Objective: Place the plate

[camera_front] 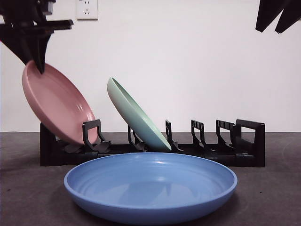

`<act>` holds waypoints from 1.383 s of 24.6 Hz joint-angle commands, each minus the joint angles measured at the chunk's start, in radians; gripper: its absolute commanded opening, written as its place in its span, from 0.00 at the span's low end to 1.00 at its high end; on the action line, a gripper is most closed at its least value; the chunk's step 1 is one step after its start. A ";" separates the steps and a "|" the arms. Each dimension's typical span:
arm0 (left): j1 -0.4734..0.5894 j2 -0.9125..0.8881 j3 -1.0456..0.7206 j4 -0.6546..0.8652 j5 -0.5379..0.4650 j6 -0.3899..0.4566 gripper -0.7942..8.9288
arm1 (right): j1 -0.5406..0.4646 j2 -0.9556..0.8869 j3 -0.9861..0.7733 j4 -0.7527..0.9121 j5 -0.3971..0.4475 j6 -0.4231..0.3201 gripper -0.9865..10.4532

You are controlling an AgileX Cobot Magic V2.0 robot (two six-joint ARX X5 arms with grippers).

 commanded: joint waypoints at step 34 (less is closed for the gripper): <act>-0.003 -0.712 -0.456 -0.229 0.050 -0.162 0.10 | 0.005 0.006 0.014 -0.014 -0.003 0.018 0.34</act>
